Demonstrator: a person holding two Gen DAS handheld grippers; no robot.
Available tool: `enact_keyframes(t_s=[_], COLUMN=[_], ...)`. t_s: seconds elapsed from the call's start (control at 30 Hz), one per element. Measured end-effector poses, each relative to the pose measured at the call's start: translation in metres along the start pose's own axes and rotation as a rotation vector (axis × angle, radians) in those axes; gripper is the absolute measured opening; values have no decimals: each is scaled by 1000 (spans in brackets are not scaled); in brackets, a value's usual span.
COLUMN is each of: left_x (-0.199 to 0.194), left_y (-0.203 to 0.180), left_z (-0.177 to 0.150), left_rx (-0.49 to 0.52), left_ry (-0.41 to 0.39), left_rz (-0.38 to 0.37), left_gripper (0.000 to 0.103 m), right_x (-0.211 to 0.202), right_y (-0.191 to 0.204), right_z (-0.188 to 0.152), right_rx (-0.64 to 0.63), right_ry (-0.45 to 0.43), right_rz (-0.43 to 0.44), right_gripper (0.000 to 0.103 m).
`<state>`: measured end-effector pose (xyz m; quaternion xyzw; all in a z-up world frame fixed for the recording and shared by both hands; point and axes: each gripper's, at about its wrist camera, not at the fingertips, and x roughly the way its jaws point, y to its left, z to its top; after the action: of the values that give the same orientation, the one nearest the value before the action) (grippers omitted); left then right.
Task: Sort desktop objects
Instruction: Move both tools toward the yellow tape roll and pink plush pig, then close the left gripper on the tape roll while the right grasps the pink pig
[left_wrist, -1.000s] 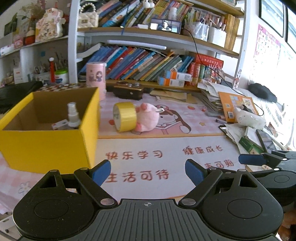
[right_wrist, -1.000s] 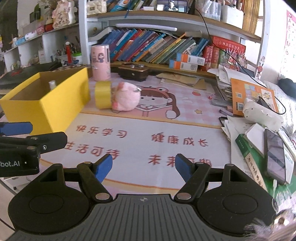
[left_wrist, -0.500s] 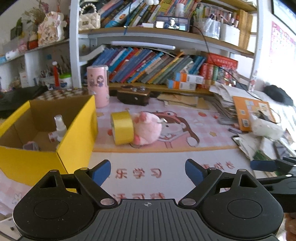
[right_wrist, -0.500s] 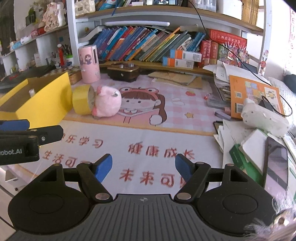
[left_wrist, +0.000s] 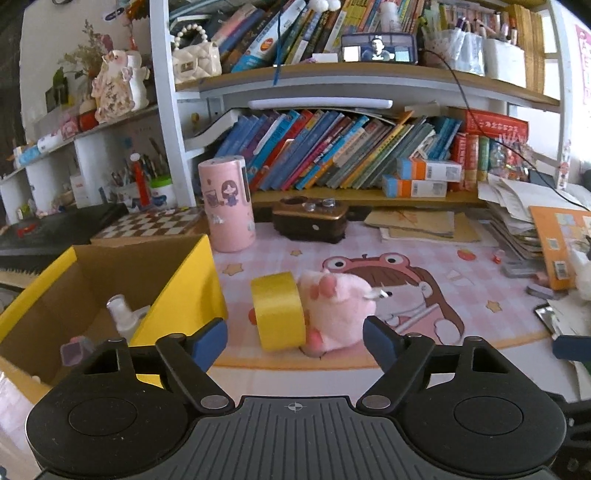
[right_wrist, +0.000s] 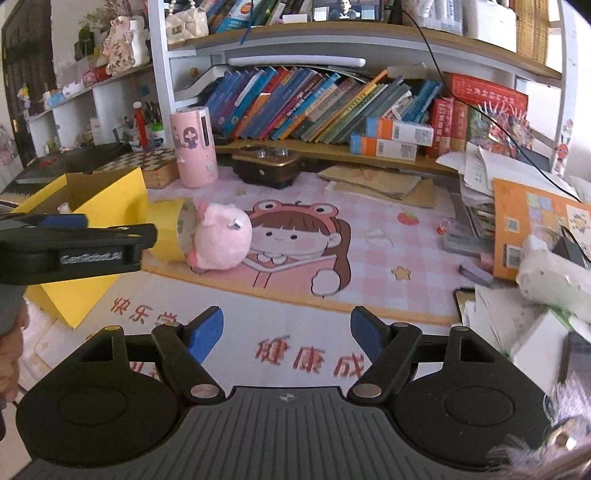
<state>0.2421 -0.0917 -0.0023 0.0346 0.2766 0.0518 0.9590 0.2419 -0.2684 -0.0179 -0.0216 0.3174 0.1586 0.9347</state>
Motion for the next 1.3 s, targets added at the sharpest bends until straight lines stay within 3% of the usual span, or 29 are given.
enact_keyframes(t_s=[0.07,0.43,0.57,0.63,0.67,0.8,1.1,1.3], left_x=[13,84,99,104,106,93,18,-15], left_y=[-2,-1,2,1,2,9,31,35], left_z=[4,10,8,5,4,5,2,-9], left_rx=[-3,-28,-62,-48,-45,-67,-136,-144], left_ry=[13,111,133,147,151,136,136,157], left_rz=[21,108,104,102,100,81,28,7], left_gripper=[71,54,51,41,41,40,39,39], right_x=[7,35,45,51,54,68,118,161], right_y=[-2,-10,-11,-9,-7,-1,15,46], right_z=[4,17,20,22,24,30,49,58], right_rx=[-6,-27,-28,-34,-37,-38,-20,-126], right_ry=[-1,12,33,38,38,38,43,43], right_rz=[10,63,80,92,99,126,210,248], right_gripper=[75,77,78,79,79,82,88,96])
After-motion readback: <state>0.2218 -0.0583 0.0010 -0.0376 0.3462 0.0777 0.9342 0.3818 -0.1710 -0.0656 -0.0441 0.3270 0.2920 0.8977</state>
